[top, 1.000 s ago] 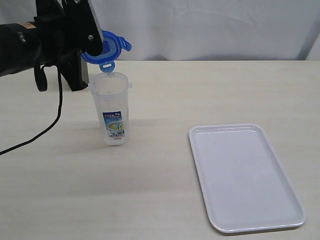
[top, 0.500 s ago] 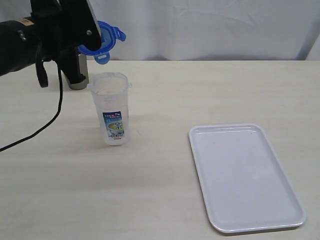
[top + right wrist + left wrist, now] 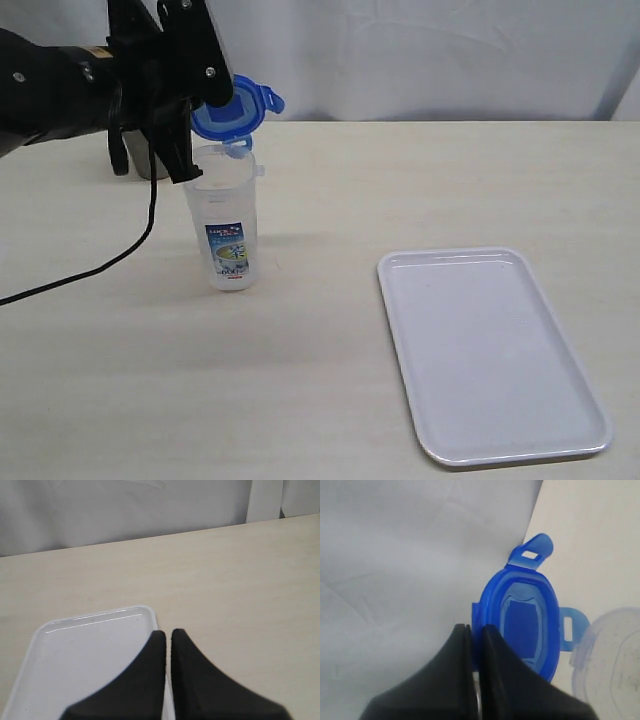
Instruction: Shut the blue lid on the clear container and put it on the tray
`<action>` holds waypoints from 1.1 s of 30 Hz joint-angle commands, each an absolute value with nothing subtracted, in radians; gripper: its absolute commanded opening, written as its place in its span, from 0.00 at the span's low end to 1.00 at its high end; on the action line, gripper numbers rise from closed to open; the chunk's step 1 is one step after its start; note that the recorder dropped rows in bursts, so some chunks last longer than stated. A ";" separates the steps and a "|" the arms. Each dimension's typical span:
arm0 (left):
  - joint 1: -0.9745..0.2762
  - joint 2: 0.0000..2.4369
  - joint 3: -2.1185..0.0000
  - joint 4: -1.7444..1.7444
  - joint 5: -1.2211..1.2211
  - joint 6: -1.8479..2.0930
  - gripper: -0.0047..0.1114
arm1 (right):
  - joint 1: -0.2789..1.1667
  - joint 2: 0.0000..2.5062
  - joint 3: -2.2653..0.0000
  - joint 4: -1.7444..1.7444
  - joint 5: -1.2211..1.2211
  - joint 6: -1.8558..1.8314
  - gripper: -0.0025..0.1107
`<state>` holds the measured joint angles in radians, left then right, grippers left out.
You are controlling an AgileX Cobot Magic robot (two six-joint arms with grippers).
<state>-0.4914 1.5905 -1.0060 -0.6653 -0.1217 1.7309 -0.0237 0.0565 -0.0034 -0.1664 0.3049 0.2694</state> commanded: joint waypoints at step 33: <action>-0.501 1.576 -1.000 -0.717 -0.222 1.796 0.04 | -0.021 0.054 0.000 -0.166 0.305 0.267 0.06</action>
<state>-0.4998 1.5534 -1.0025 -0.7076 -0.2035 1.7815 -0.0237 0.0565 -0.0034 -0.1664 0.3049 0.2694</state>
